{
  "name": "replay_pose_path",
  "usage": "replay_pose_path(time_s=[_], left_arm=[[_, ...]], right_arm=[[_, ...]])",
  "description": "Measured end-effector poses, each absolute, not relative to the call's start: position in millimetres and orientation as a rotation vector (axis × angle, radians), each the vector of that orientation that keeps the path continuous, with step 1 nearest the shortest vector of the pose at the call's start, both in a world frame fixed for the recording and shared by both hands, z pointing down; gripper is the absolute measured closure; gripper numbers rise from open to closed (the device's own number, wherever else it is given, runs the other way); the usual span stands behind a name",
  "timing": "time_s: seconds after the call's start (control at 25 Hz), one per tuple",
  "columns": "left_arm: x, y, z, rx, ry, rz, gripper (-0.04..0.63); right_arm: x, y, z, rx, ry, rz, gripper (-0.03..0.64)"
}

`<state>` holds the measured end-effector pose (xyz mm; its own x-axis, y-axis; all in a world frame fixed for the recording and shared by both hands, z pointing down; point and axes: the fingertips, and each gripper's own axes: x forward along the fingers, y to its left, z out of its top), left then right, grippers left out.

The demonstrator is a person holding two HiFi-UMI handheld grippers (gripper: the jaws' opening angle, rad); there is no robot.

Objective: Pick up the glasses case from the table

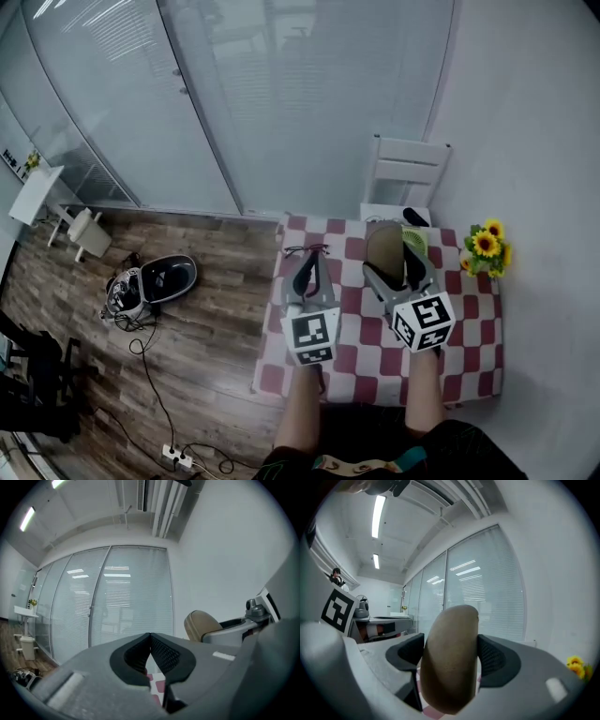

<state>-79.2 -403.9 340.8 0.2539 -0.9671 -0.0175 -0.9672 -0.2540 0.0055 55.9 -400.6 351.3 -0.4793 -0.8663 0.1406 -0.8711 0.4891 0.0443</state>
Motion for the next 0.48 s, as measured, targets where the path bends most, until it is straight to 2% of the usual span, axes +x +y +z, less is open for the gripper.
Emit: replay_pose_path(time_s=[0.48], left_arm=[[-66, -396, 367, -2.551, 1.883, -0.002, 0.584]], right_arm=[[80, -390, 358, 1.637, -2.493, 0.010, 0.256]])
